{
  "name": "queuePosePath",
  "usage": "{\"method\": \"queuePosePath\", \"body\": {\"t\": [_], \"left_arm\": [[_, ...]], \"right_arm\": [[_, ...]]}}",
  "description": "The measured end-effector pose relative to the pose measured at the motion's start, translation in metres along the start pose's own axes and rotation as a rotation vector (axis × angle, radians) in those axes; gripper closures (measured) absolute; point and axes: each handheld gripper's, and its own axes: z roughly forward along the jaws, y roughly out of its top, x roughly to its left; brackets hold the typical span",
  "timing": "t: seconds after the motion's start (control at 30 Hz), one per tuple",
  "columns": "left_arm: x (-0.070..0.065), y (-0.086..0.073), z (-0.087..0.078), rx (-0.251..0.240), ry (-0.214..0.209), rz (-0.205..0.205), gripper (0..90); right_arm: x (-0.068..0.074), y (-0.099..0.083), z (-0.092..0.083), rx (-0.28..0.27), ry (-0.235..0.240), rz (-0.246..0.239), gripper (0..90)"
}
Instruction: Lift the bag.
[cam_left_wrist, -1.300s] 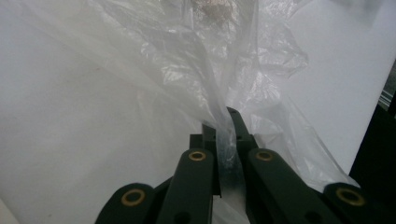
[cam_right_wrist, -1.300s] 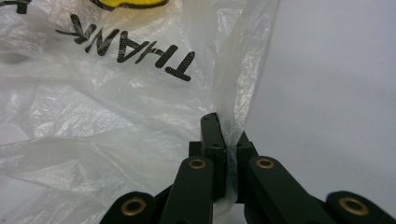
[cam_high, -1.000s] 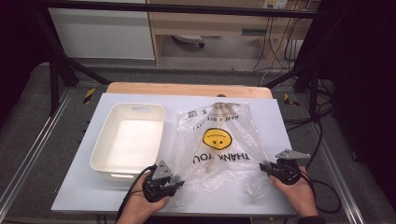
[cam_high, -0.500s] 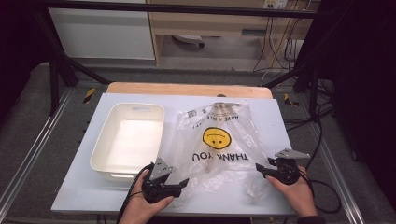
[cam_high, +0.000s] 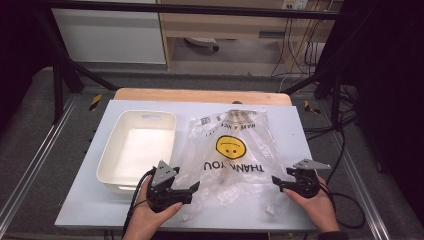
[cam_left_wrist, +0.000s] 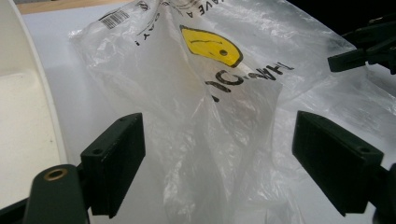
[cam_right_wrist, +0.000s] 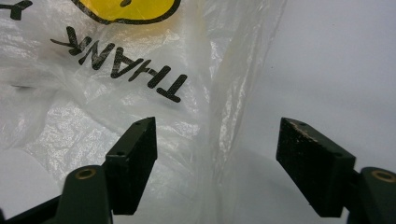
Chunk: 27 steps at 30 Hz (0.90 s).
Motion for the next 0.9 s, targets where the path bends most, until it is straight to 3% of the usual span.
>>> {"method": "queuePosePath", "body": {"t": [0.63, 0.9], "left_arm": [[-0.001, 0.006, 0.011, 0.002, -0.004, 0.029, 15.2], [0.001, 0.011, 0.014, 0.013, -0.029, 0.035, 12.0]], "right_arm": [[0.001, 0.004, 0.005, -0.019, -0.008, 0.03, 7.1], [0.003, 0.008, 0.005, -0.063, -0.01, 0.028, 4.9]]}}
